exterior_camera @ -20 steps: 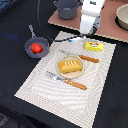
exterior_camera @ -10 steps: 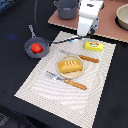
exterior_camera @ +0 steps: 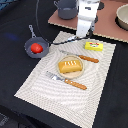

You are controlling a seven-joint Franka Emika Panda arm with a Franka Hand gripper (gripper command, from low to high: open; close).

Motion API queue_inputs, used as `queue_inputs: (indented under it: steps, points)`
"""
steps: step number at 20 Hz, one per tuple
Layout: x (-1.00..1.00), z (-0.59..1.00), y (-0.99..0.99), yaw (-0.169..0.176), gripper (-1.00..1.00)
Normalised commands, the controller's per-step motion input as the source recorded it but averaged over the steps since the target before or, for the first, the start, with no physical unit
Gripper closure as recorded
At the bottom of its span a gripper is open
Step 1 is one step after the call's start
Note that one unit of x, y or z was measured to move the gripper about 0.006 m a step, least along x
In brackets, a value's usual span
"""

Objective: Interact with the objects in diverse but meaningful ways.

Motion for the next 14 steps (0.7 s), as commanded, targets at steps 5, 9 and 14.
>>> queue_inputs:
  steps: [5, 9, 14]
  points:
    - [-0.51, -0.45, -0.05, 0.056, -1.00]
    - [-0.56, -0.33, -0.08, 0.061, -1.00]
    - [-0.61, -0.23, -0.09, 0.066, -1.00]
